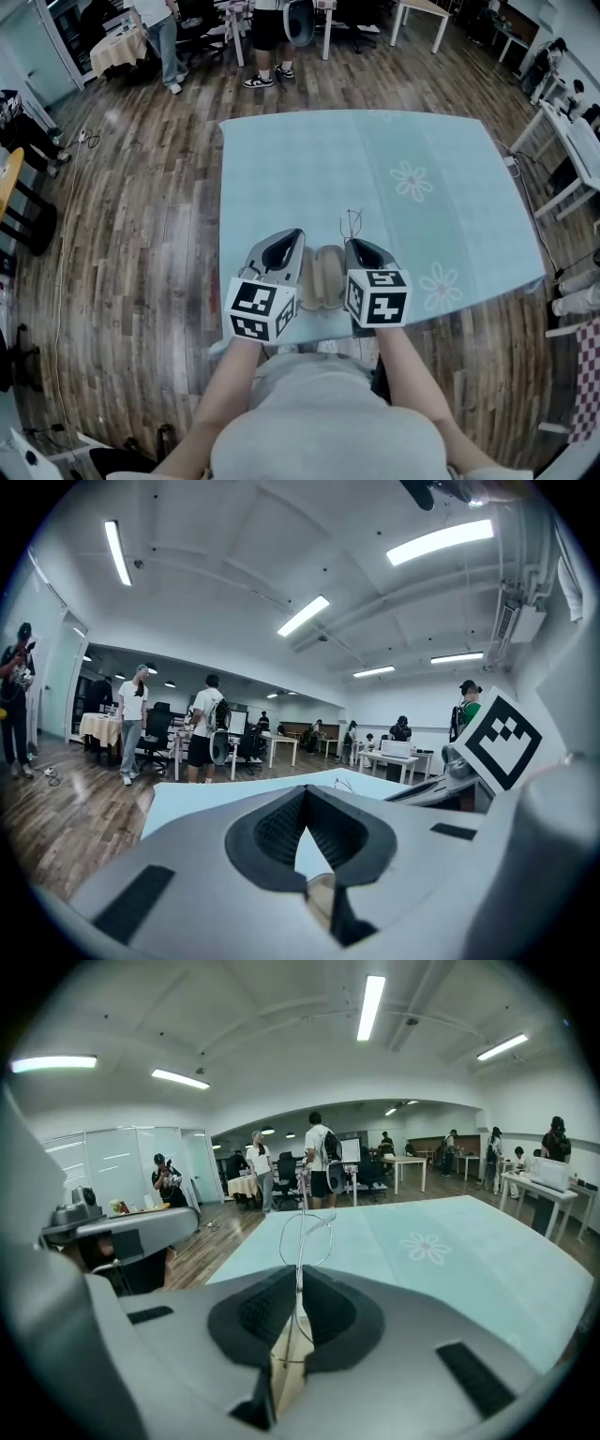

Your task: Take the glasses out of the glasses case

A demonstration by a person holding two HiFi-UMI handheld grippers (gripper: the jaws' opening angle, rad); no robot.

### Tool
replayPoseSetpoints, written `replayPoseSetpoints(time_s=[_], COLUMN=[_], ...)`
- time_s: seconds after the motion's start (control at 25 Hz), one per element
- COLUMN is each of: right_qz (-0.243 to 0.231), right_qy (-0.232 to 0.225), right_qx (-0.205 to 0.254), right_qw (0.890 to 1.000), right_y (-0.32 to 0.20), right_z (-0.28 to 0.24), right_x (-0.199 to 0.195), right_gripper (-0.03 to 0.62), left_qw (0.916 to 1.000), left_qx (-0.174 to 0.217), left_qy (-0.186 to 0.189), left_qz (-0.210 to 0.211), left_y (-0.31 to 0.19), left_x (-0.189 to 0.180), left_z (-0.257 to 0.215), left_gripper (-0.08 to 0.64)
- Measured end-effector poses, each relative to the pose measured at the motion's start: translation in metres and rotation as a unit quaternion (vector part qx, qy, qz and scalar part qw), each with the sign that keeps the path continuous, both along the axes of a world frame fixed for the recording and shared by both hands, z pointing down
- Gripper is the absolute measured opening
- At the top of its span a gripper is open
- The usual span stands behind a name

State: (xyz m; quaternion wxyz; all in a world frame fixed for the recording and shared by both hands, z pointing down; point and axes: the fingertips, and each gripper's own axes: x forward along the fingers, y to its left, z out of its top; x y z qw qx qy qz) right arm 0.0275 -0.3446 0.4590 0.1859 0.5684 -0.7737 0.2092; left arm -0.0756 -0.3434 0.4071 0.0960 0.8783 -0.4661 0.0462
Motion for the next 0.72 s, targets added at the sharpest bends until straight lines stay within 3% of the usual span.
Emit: replayPoseSetpoints(time_s=[0.2, 0.48, 0.72], right_qz=[-0.008, -0.006, 0.003], right_qy=[-0.016, -0.028, -0.036], right_qx=[0.064, 0.116, 0.19], right_qw=[0.998, 0.993, 0.981], right_y=[-0.005, -0.005, -0.002], right_z=[-0.024, -0.042, -0.07], right_x=[0.002, 0.007, 0.014], right_gripper=[0.026, 0.026, 0.026], left_qw=[0.9997, 0.9983, 0.9971], left_qx=[0.022, 0.055, 0.073], left_qy=[0.006, 0.017, 0.023], left_qz=[-0.014, -0.01, -0.004], left_y=[-0.005, -0.006, -0.005], left_x=[-0.003, -0.001, 0.003], left_z=[-0.01, -0.027, -0.038], left_gripper=[0.008, 0.008, 0.006])
